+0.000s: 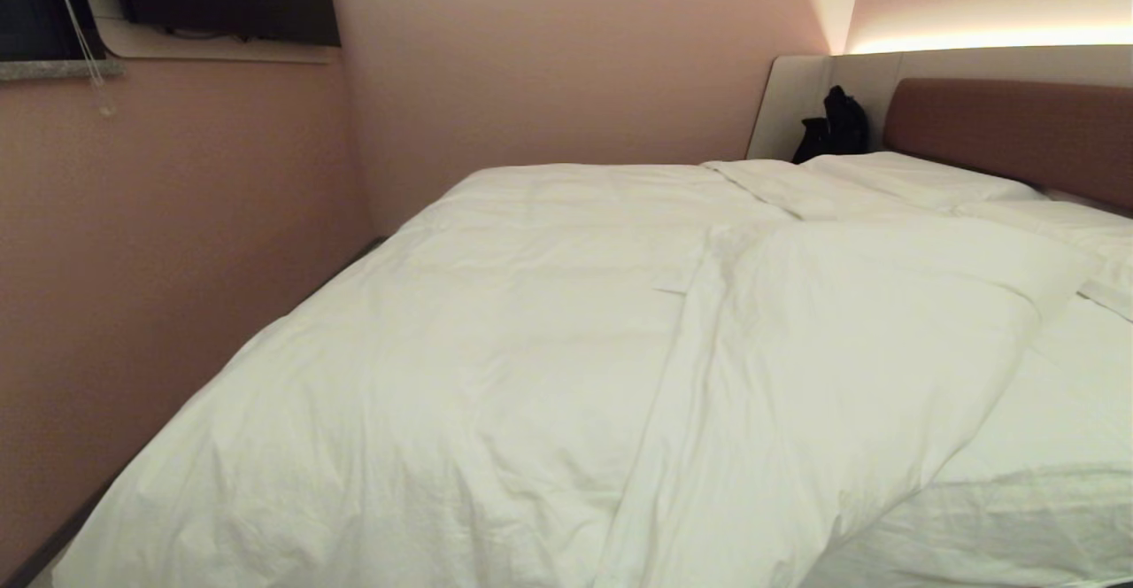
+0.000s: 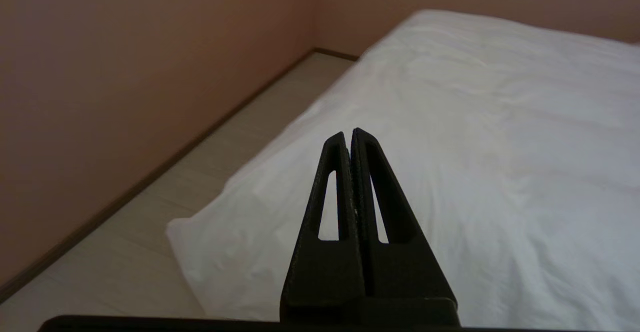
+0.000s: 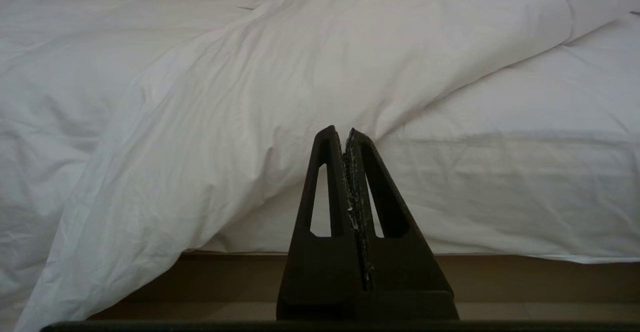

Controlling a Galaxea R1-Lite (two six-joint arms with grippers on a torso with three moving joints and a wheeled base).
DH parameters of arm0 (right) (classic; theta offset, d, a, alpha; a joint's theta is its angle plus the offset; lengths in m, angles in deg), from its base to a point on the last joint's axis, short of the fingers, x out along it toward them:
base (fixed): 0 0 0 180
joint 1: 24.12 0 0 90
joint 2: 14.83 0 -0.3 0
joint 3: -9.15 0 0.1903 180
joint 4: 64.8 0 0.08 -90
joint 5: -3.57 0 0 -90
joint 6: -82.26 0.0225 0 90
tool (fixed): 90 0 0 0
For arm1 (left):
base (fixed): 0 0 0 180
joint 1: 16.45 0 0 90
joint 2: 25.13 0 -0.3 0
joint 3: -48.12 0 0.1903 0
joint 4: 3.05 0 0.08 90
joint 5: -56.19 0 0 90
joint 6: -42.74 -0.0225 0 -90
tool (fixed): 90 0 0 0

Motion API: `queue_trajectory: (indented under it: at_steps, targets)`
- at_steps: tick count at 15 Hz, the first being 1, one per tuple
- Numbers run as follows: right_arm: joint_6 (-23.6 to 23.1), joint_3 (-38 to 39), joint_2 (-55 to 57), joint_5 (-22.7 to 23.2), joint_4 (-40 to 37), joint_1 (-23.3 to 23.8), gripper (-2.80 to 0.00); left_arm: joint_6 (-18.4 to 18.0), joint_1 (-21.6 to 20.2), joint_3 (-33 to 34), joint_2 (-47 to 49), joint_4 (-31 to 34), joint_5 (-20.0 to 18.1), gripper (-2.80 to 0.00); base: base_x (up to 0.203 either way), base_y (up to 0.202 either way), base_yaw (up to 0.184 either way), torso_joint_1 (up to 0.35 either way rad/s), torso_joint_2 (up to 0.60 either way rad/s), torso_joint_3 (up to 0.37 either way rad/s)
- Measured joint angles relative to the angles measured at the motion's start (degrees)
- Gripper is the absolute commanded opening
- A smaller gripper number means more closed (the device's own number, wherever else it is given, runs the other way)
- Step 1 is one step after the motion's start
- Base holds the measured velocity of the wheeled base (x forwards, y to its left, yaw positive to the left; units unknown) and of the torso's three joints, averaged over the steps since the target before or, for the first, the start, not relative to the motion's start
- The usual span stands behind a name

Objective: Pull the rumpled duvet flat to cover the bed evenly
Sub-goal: Hold the folded corner of the quilt

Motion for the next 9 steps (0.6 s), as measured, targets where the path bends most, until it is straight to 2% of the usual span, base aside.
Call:
queue_trajectory:
  at_steps: [3,9]
  targets:
    - [0.0,0.0,0.0,0.0,0.0,0.0,-2.80,-0.3,-3.5,1.9,-4.2,0.1,-0.4,-2.80,0.000,0.000,0.000,0.000,0.00,0.000]
    - [0.0,0.0,0.0,0.0,0.0,0.0,-2.80,-1.2,-5.3,7.1,-12.7,-0.1,-1.4,-2.80,0.000,0.000,0.000,0.000,0.00,0.000]
